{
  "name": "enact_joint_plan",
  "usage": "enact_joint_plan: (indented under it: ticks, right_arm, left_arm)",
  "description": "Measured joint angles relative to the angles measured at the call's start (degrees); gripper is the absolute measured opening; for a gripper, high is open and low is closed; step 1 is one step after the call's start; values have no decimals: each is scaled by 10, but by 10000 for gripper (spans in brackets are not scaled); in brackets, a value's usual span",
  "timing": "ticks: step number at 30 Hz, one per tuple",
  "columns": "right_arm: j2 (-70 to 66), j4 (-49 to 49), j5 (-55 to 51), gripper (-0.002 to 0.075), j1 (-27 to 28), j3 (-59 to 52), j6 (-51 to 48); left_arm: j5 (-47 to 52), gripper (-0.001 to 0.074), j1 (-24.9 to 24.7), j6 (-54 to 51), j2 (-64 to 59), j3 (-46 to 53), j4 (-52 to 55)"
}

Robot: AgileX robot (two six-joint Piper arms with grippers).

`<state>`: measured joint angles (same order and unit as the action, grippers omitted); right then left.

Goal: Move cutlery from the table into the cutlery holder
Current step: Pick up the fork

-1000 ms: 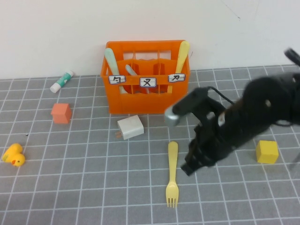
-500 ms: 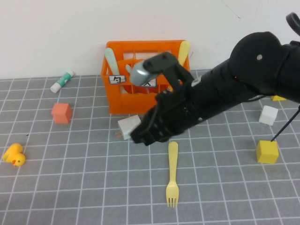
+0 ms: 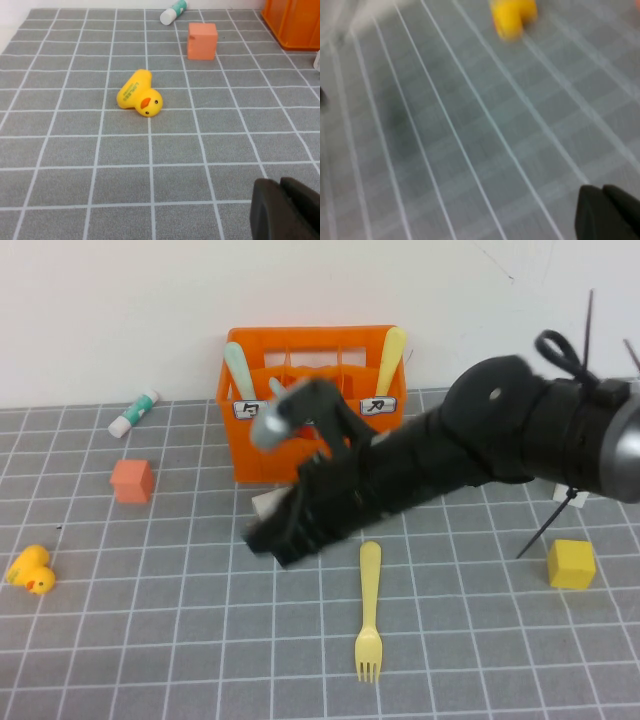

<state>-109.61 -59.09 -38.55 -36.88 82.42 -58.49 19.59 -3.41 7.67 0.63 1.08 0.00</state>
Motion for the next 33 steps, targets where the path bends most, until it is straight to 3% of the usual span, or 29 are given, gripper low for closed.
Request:
enact_joint_plan:
  ticks: [7,10,15,21,24,33]
  right_arm:
    - [-6,388,-129,-2,0,10,247]
    - [-6,481,-154,-2,0,10,325]
    - [-6,485,-108,33,0,10,350]
    - [-31,470,-62,302,15,43,379]
    - [-55,457,-84,384,28,71,410]
    - [-107,455,-89,414,30,85,516]
  left_arm:
    - [0,-1,0,1,0,0,0]
    - [0,-1,0,1,0,0,0]
    - [0,-1,0,1,0,0,0]
    - [0,-1,0,1,0,0,0]
    - [0,-1,0,1,0,0,0]
    - [0,-1,0,1,0,0,0]
